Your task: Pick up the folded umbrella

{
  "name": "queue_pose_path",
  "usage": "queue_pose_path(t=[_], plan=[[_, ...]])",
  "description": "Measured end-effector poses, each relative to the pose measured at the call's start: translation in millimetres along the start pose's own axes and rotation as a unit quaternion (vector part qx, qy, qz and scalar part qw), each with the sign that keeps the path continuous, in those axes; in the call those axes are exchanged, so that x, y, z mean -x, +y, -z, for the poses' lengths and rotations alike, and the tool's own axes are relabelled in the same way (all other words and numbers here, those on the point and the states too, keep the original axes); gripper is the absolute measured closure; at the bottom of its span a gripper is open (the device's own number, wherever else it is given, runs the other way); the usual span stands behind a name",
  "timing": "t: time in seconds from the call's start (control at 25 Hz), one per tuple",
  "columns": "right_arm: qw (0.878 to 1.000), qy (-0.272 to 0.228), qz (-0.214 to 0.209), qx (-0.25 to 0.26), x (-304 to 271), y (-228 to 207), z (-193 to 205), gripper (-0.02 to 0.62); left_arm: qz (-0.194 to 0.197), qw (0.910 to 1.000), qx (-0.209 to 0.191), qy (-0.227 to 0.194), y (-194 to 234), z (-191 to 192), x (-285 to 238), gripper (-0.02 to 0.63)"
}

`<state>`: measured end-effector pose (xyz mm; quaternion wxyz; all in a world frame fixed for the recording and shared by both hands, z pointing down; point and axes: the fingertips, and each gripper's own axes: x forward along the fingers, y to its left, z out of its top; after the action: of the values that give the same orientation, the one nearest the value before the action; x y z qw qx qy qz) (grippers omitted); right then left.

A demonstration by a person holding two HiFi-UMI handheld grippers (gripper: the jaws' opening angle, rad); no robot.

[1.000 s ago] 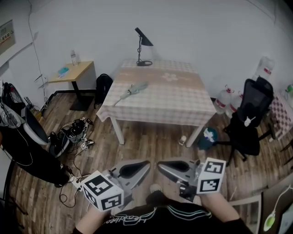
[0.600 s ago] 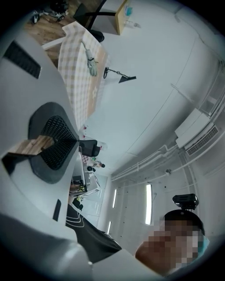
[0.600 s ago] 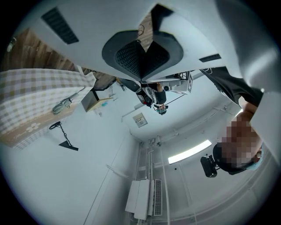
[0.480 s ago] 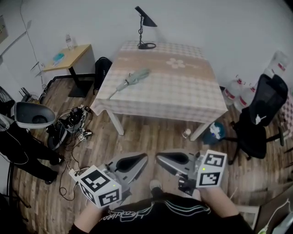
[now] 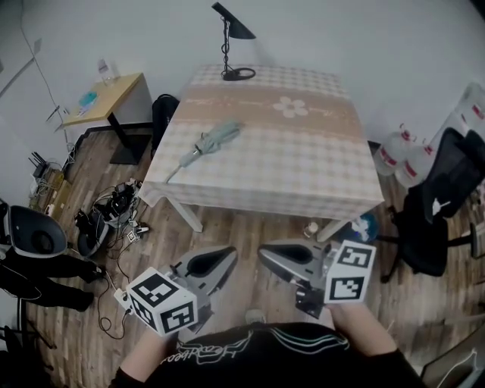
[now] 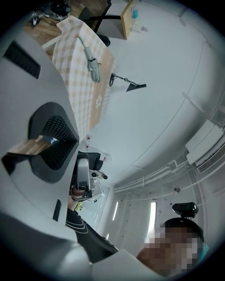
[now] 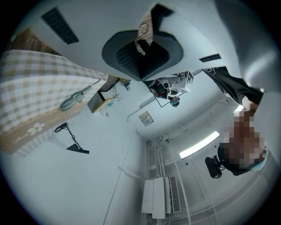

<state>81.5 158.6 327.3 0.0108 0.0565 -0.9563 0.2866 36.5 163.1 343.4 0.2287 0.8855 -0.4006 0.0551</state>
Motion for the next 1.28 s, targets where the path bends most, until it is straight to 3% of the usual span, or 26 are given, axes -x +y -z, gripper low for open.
queue_pose_path(t=[0.16, 0.68, 1.28], plan=[[1.000, 0.002, -0.011, 0.012, -7, -10, -12, 0.584, 0.008, 0.9998, -0.019, 0.000, 3, -12, -15, 0.607], [1.000, 0.015, -0.015, 0.015, -31, -34, -20, 0.584, 0.001, 0.9999, -0.010, -0.008, 39, -20, -20, 0.607], [1.000, 0.003, 0.023, -0.020, -109, -126, -73, 0.584, 0.026, 0.9995, -0.005, 0.017, 157, -68, -54, 0.607]])
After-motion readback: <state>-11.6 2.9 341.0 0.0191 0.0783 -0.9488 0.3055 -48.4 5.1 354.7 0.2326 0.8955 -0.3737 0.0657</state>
